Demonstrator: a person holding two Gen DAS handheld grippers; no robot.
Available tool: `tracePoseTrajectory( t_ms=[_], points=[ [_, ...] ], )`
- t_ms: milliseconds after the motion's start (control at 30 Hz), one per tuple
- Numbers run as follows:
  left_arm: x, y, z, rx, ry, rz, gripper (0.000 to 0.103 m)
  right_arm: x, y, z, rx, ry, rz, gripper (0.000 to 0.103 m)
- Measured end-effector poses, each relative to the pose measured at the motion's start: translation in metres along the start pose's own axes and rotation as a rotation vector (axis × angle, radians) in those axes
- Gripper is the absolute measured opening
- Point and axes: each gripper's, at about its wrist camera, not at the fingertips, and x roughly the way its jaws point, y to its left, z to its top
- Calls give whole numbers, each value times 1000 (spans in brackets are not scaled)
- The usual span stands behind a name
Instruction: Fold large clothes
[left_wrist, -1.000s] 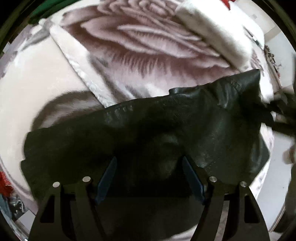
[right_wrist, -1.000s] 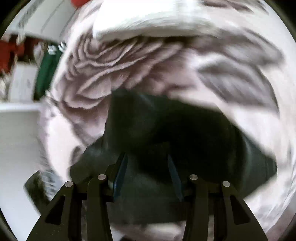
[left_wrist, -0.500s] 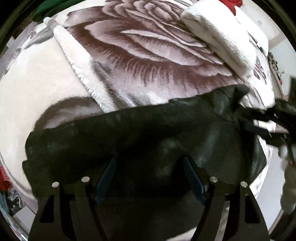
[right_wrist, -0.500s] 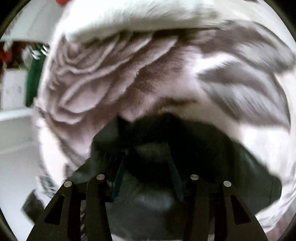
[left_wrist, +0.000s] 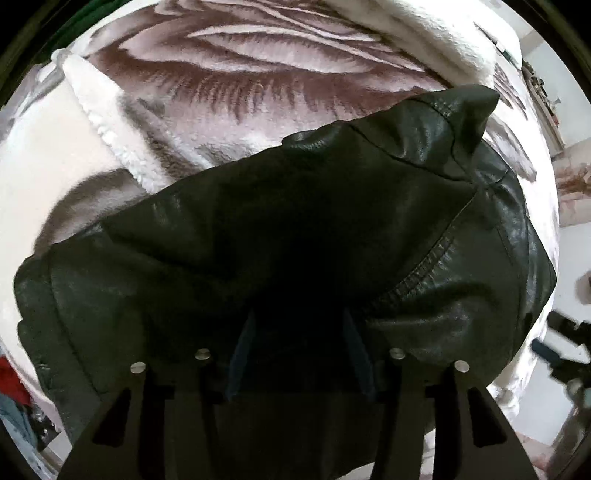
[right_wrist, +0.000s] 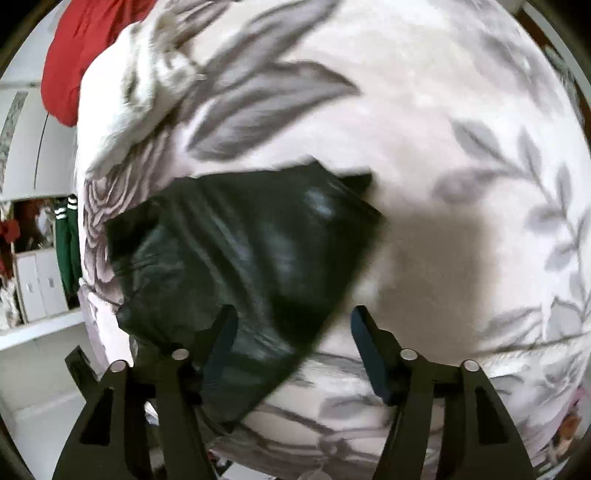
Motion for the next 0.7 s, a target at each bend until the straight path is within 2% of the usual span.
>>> tracePoseTrajectory(
  t_ms=[67, 200, 300, 400, 467, 500, 567, 600, 700],
  points=[
    [1, 3, 0, 2, 4, -10, 48, 18, -15, 1, 23, 16, 77, 74],
    [5, 10, 3, -7, 9, -34, 50, 60, -30, 14, 64, 37, 294, 77],
    [6, 15, 5, -2, 11, -45, 50, 80, -31, 30, 77, 30, 401, 80],
    [8, 21, 4, -6, 4, -59, 50, 88, -20, 42, 67, 20, 456, 80],
    [7, 25, 2, -10, -8, -60, 50, 87, -8, 45, 25, 10, 436, 80],
    [9, 26, 1, -13, -13, -60, 50, 88, -1, 46, 2, 5, 418, 77],
    [9, 29, -2, -23, -24, -63, 50, 87, 5, 45, -9, 0, 393, 42],
    [10, 25, -1, -27, -26, -64, 50, 84, 5, 44, 10, -2, 413, 35],
    [11, 28, -4, -31, -30, -82, 50, 59, 18, 32, -14, -48, 435, 30]
  ],
)
